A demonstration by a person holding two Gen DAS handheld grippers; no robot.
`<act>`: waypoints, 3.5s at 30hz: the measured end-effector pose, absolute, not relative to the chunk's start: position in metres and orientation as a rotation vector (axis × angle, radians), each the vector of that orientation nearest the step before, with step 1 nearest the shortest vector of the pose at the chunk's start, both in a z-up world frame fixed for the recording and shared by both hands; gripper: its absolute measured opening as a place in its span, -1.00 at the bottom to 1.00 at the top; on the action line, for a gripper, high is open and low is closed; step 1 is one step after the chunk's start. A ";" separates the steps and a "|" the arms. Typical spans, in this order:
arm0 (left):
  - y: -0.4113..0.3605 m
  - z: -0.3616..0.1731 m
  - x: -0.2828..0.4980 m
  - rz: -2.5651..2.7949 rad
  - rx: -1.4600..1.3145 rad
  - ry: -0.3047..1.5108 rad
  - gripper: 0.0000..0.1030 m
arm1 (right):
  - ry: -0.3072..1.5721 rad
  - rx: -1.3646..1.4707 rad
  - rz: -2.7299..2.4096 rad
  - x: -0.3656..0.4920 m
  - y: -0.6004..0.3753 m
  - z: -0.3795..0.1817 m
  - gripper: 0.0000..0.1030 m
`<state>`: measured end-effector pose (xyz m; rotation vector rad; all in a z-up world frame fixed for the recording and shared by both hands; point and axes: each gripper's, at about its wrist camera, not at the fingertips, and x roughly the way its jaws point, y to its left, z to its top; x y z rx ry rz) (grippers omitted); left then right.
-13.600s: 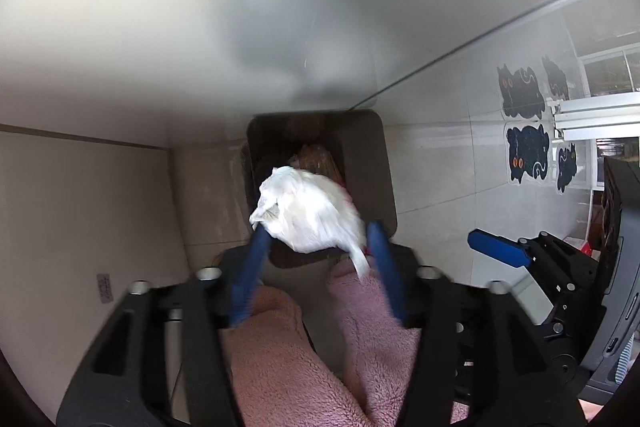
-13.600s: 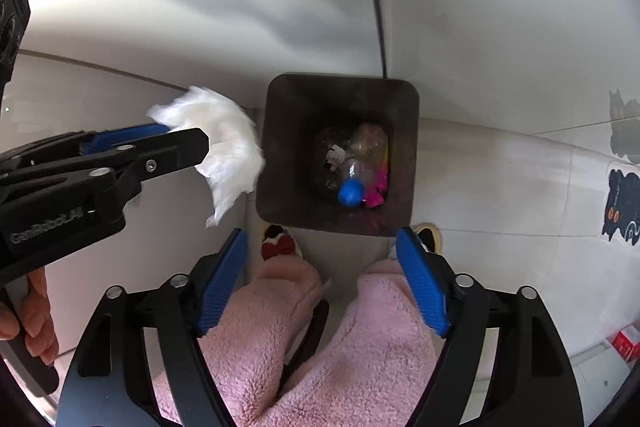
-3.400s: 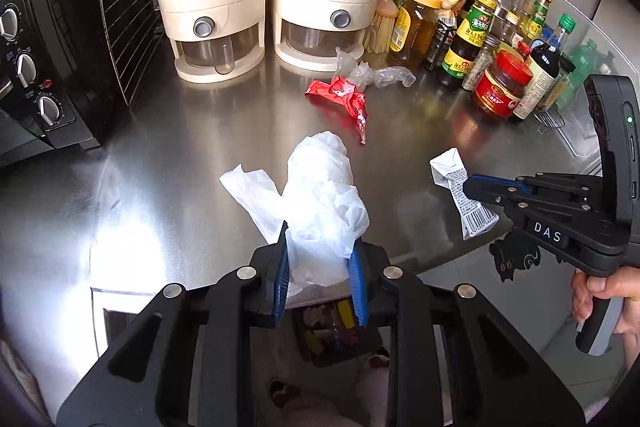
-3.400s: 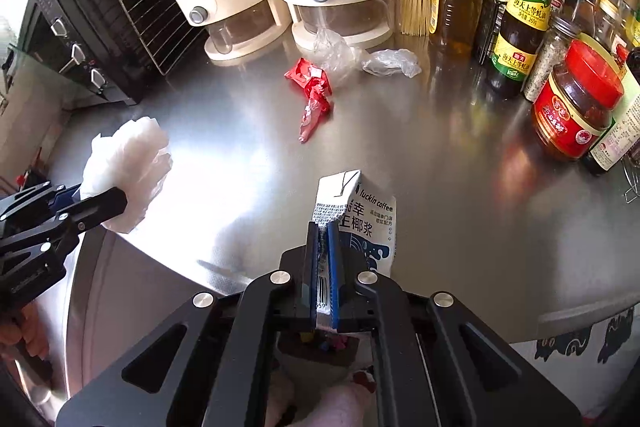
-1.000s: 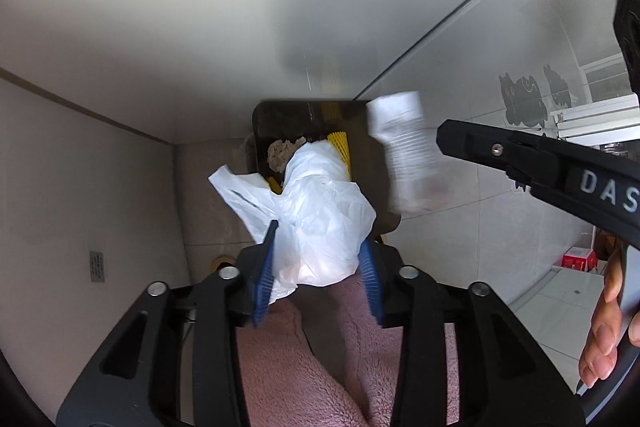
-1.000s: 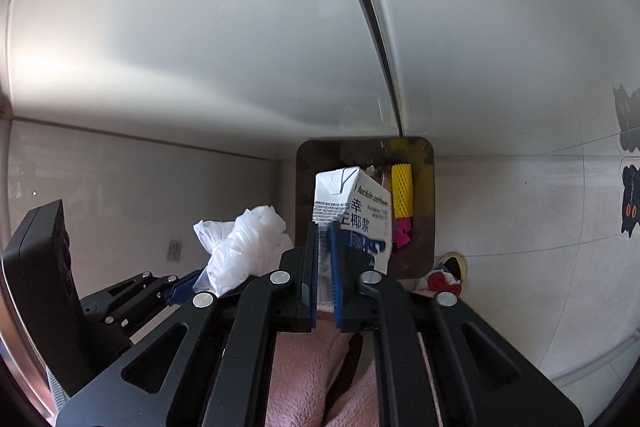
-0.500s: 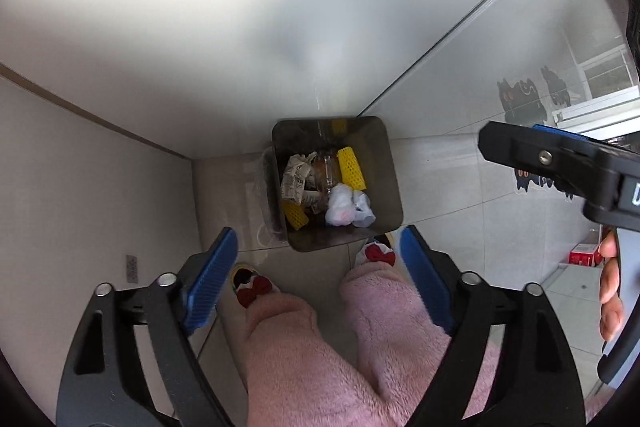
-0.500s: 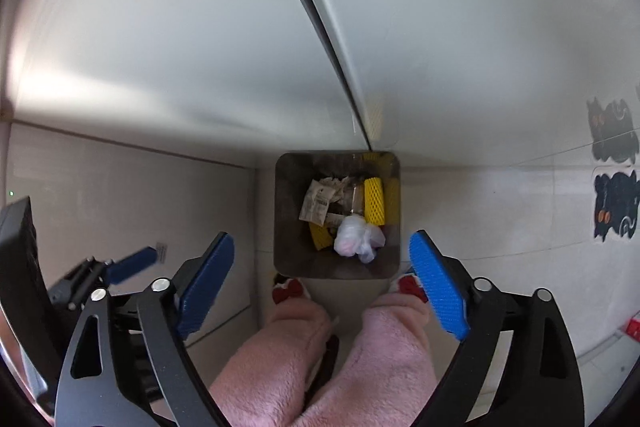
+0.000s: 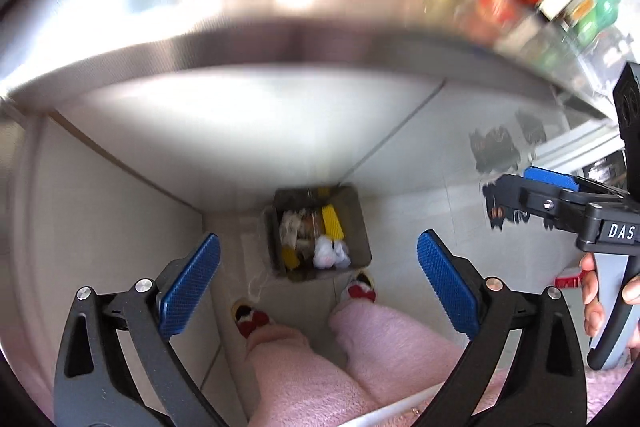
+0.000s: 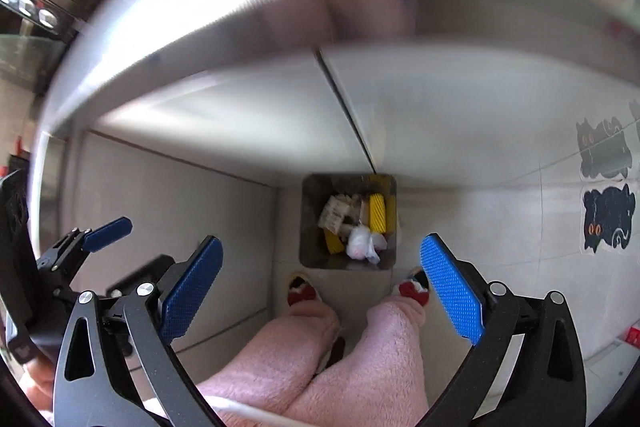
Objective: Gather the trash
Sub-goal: 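Raise both tools back up to the counter, then grasp the red wrapper with the left tool while the right tool grasps clear plastic film, then carry the red wrapper and plastic film down over the black bin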
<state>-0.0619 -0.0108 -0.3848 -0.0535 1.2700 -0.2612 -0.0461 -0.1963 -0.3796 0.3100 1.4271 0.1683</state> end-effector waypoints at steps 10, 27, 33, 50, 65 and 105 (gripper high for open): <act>-0.012 -0.309 -0.034 -0.286 -0.050 1.168 0.83 | 1.241 0.256 0.134 -0.026 -0.219 -0.286 0.93; -0.044 -0.283 0.089 -0.314 -0.002 1.052 0.82 | 1.123 0.249 0.092 0.110 -0.257 -0.258 0.75; -0.063 -0.297 0.126 -0.335 0.016 1.068 0.51 | 1.147 0.232 0.107 0.159 -0.260 -0.276 0.22; -0.094 -0.332 0.176 -0.336 -0.018 1.103 -0.28 | 1.158 0.195 0.189 0.234 -0.249 -0.320 -0.18; -0.081 -0.309 0.160 -0.359 0.005 1.074 -1.00 | 1.157 0.186 0.230 0.224 -0.239 -0.325 -0.93; -0.019 -0.317 -0.095 -0.379 -0.032 1.194 -1.00 | 1.199 0.218 0.377 -0.049 -0.197 -0.275 -0.93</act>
